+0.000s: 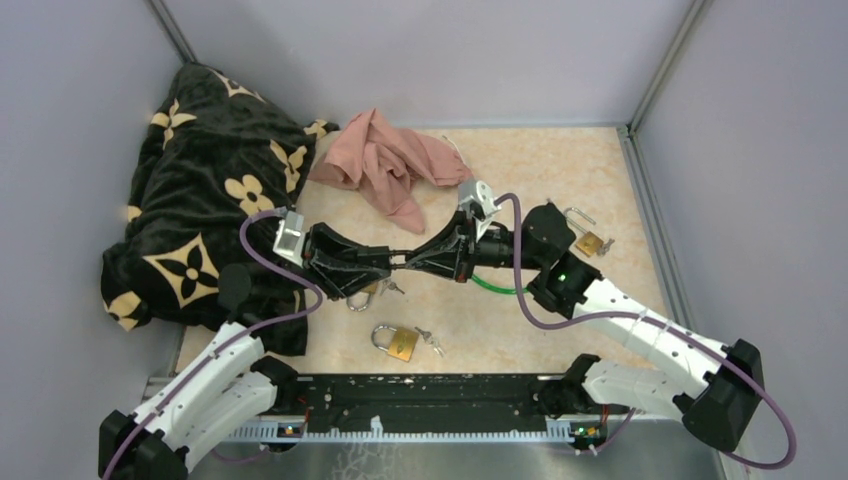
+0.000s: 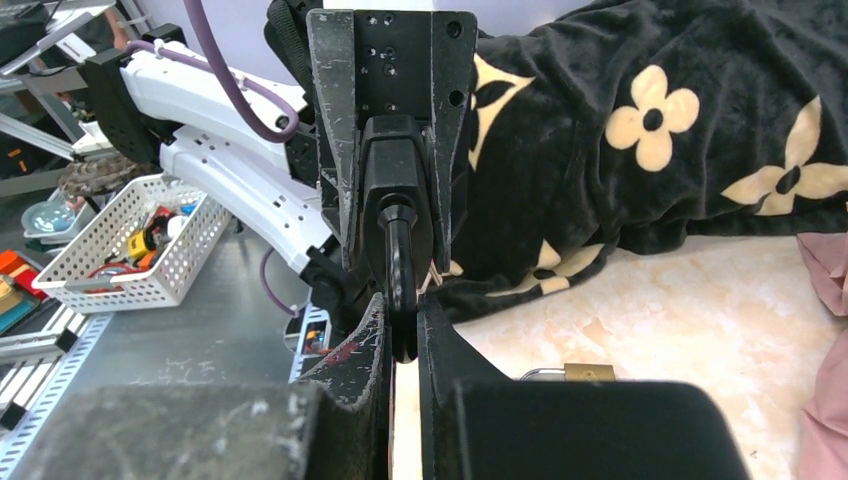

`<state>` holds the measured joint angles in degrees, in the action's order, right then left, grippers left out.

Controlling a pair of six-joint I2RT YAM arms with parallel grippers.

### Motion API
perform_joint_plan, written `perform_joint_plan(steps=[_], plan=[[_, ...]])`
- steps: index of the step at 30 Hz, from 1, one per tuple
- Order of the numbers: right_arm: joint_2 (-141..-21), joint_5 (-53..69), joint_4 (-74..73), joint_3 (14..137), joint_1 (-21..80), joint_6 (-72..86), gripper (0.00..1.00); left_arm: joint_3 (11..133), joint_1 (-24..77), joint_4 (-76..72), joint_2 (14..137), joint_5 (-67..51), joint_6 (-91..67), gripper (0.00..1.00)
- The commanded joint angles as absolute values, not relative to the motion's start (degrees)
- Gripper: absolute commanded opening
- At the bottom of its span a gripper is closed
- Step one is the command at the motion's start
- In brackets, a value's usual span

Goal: Lock with the key
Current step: Lock the lock.

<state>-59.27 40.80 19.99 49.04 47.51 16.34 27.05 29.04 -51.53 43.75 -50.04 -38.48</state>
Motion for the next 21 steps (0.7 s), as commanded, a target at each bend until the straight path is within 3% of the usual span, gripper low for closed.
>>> perform_joint_plan(steps=[1,14,21], plan=[[-59.67,39.25,20.91,49.53,51.21,16.57,0.0,26.88,31.55,-54.79,44.82,-53.83,-37.14,0.0],[-59.15,39.63,28.59,48.16,51.53,19.95,0.0,26.75,33.29,-55.61,47.39,-51.67,-39.21,0.0],[-58.03,39.77,24.38,48.81,54.02,18.45,0.0,28.45,33.46,-55.2,50.4,-49.73,-37.66,0.0]])
